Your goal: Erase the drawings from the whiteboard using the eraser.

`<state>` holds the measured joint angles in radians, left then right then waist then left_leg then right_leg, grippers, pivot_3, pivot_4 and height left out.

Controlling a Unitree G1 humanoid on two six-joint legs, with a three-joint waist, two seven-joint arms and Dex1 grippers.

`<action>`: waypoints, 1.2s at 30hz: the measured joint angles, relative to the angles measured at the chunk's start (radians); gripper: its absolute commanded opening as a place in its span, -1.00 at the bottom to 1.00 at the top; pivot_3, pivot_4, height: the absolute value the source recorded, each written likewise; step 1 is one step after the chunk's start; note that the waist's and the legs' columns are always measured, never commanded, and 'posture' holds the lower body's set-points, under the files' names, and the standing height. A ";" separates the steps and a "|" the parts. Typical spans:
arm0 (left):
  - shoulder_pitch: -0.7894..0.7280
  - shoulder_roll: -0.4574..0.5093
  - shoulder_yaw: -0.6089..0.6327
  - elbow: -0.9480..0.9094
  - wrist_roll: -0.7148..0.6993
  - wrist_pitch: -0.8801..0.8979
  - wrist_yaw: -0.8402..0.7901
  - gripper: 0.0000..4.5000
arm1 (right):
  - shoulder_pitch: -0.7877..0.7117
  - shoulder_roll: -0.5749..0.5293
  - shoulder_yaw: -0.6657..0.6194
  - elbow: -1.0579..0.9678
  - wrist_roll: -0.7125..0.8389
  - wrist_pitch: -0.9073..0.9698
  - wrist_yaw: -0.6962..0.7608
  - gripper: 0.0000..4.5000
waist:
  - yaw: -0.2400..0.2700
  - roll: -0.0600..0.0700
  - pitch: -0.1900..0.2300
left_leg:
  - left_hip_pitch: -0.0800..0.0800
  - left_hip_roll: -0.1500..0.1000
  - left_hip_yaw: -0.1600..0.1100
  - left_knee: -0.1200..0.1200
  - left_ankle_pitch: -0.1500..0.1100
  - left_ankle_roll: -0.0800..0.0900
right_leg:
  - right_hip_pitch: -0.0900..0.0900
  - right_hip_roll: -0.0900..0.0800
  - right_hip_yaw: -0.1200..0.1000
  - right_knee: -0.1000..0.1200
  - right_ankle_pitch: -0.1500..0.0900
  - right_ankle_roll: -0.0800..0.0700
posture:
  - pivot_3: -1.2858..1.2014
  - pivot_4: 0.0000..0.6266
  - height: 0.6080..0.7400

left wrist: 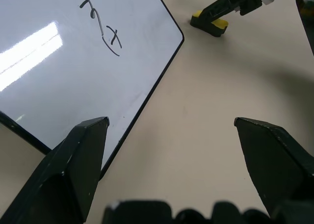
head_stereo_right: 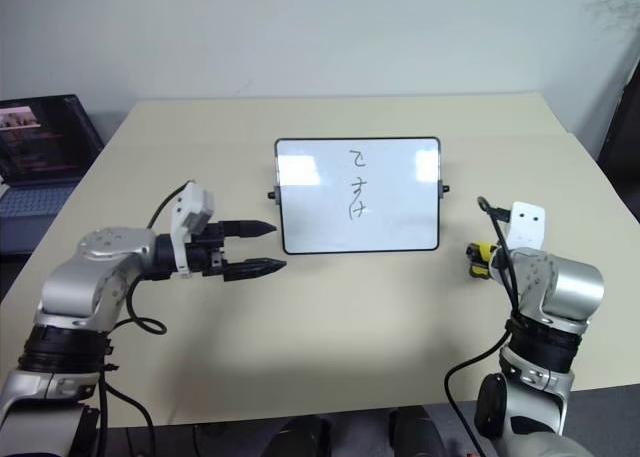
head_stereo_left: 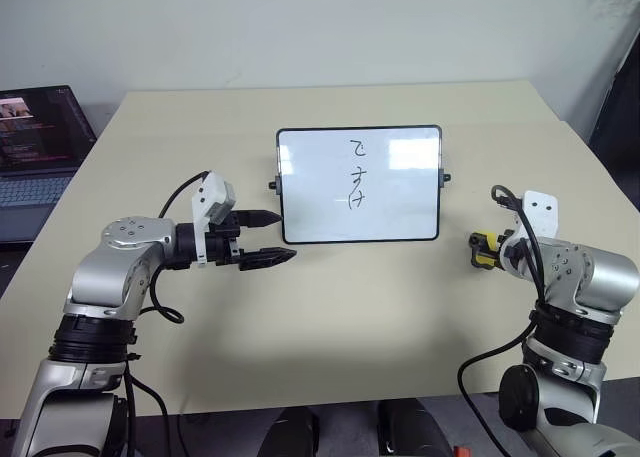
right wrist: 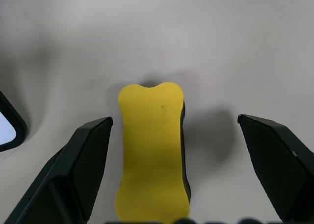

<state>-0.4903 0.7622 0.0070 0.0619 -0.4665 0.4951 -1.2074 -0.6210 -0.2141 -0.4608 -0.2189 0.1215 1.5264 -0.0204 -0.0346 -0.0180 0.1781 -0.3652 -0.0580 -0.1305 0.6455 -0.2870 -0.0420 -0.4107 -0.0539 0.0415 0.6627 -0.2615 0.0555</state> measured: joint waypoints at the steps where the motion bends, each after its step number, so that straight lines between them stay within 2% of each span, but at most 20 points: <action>1: 0.000 0.000 0.000 0.000 0.000 0.000 0.000 0.98 | -0.002 0.000 -0.001 0.004 -0.001 -0.004 -0.001 1.00 | 0.000 0.000 0.000 | 0.000 0.000 0.000 0.000 0.000 0.000 | 0.000 0.000 0.000 0.000 0.000 0.000 | 0.03 -0.52 1.00; 10: 0.001 0.000 0.000 -0.017 0.000 0.004 0.010 0.98 | -0.003 0.001 -0.002 0.013 -0.001 -0.017 -0.001 1.00 | 0.000 0.000 0.000 | 0.000 0.000 0.000 0.000 0.000 0.000 | 0.000 0.000 0.000 0.000 0.000 0.000 | 0.03 -0.52 1.00; 11: 0.001 0.000 0.000 -0.018 0.000 0.004 0.013 1.00 | -0.003 0.001 -0.002 0.016 -0.001 -0.018 -0.001 0.92 | 0.000 0.000 0.000 | 0.000 0.000 0.000 0.000 0.000 0.000 | 0.000 0.000 0.000 0.000 0.000 0.000 | 0.03 -0.52 1.00; 14: 0.001 0.000 0.000 -0.018 -0.001 0.004 0.016 1.00 | -0.004 0.004 -0.004 0.019 -0.001 -0.020 -0.001 0.92 | 0.000 0.000 0.000 | 0.000 0.000 0.000 0.000 0.000 0.000 | 0.000 0.000 0.000 0.000 0.000 0.000 | 0.03 -0.52 1.00; 16: 0.001 0.000 0.000 -0.018 0.000 0.004 0.016 1.00 | -0.006 0.009 -0.009 0.019 -0.001 -0.024 -0.001 0.73 | 0.000 0.000 0.000 | 0.000 0.000 0.000 0.000 0.000 0.000 | 0.000 0.000 0.000 0.000 0.000 0.000 | 0.03 -0.52 1.00; 23: 0.000 0.000 0.000 -0.017 0.000 0.003 0.016 1.00 | -0.006 0.014 -0.014 0.019 -0.001 -0.029 -0.001 -0.40 | 0.000 0.000 0.000 | 0.000 0.000 0.000 0.000 0.000 0.000 | 0.000 0.000 0.000 0.000 0.000 0.000 | 0.03 -0.52 1.00; 24: 0.000 0.000 0.000 -0.017 0.000 0.003 0.016 1.00 | -0.007 0.014 -0.015 0.019 -0.001 -0.029 -0.001 -0.52 | 0.000 0.000 0.000 | 0.000 0.000 0.000 0.000 0.000 0.000 | 0.000 0.000 0.000 0.000 0.000 0.000 | 0.03 -0.52 1.00; 31: 0.000 0.000 0.000 -0.017 0.000 0.002 0.016 1.00 | -0.008 0.011 -0.016 0.022 -0.001 -0.033 0.000 -0.56 | 0.000 0.000 0.000 | 0.000 0.000 0.000 0.000 0.000 0.000 | 0.000 0.000 0.000 0.000 0.000 0.000 | 0.03 -0.52 1.00; 36: 0.000 -0.007 0.007 -0.020 -0.001 0.002 0.043 1.00 | -0.008 -0.038 0.053 0.027 -0.002 -0.093 0.020 -0.56 | -0.001 0.000 0.000 | 0.000 0.000 0.000 0.000 0.000 0.000 | 0.000 0.000 0.000 0.000 0.000 0.000 | 0.03 -0.52 1.00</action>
<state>-0.4905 0.7549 0.0142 0.0421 -0.4671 0.4973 -1.1643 -0.6285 -0.2518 -0.4075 -0.1919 0.1193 1.4330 -0.0003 -0.0353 -0.0179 0.1781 -0.3652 -0.0580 -0.1303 0.6455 -0.2870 -0.0420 -0.4108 -0.0539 0.0416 0.6627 -0.2615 0.0556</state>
